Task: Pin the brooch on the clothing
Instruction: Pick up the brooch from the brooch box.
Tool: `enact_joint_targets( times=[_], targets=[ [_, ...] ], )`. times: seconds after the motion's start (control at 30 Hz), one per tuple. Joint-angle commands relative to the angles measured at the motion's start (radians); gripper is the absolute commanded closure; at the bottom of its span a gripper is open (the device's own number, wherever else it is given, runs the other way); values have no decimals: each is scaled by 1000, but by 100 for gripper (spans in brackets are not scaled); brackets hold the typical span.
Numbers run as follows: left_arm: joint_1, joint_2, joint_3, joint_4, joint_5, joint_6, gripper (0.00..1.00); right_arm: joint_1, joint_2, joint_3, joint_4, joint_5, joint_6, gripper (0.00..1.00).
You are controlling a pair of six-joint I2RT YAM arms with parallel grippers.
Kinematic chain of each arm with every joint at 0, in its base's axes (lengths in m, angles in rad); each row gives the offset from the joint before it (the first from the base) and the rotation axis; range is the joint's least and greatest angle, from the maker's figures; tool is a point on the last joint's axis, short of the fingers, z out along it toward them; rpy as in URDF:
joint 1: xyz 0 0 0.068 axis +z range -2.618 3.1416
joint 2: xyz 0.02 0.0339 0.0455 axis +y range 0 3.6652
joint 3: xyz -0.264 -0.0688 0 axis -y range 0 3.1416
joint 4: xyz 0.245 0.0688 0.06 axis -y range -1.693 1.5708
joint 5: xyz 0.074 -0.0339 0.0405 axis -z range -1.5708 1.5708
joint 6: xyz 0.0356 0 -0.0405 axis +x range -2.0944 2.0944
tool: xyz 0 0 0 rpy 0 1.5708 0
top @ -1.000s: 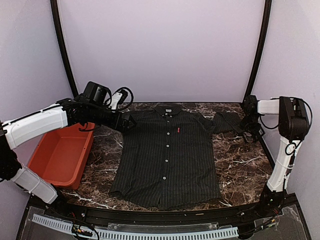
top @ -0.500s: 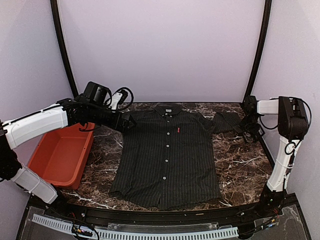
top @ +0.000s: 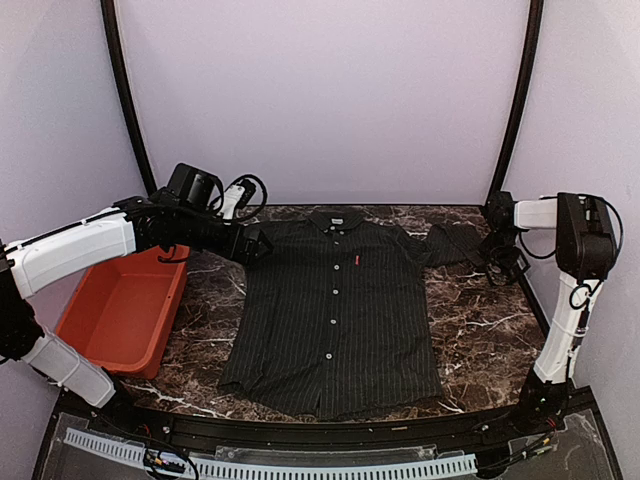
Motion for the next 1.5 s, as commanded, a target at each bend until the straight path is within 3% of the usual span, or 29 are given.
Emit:
enact_joint_targets(
  times=[0.0,0.17,0.9,1.47],
  targets=[
    [1,-12,-18,5,-6,4,1,-3,-11,-2,6,0,2,44],
    [1,-13,-18,3,-6,6,1,-2,-17,-6,17,-10,-3,50],
    [1,-10,-17,2,3,4,1,11,-74,-19,52,-63,-26,53],
    [1,-8,-15,1,-1,6,1,10,-19,2,35,-61,-38,41]
  ],
)
